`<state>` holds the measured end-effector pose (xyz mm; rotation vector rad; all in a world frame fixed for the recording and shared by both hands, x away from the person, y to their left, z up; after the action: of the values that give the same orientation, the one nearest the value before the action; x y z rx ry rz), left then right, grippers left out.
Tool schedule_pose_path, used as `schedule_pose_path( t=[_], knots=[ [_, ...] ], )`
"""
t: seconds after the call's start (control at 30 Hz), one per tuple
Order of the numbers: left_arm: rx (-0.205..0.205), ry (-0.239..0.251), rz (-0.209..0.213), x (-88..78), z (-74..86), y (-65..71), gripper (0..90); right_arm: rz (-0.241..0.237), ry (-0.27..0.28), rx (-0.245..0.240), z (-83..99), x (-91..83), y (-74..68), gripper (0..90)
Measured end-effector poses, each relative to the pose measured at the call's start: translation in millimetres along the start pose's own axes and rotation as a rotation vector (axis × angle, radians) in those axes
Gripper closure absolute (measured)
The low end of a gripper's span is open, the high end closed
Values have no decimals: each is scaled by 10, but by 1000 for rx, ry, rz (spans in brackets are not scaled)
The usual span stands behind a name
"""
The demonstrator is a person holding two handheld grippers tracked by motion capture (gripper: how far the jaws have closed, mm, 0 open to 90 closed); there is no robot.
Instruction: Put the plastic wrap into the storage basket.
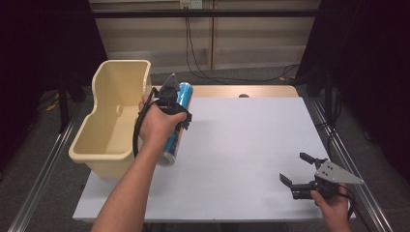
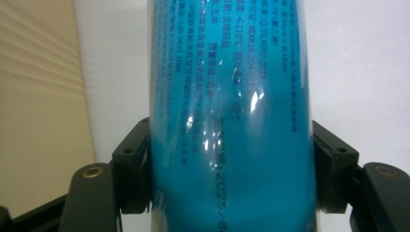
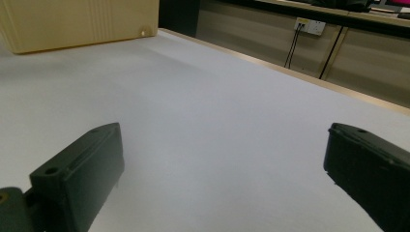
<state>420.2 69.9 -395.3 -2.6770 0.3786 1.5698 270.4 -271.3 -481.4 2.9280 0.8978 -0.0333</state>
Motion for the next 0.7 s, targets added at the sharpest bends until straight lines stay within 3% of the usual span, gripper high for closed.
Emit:
schedule_pose_path(
  t=[0.7],
  knots=[
    [-19,34,-44,-374,-191,-285,321,1,0,0,-1,5,-6,3]
  ],
)
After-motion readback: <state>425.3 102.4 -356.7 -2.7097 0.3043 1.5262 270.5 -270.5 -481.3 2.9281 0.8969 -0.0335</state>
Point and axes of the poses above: each handheld gripper's, and its own axes: x roughly forward along the jaws, z roughly out of its underside, y roughly to its right, the point moved 9 cm from there along x, roughly forward along the jaws, and after that the axes turned 14 degrees about y, right-handed, at the moved point
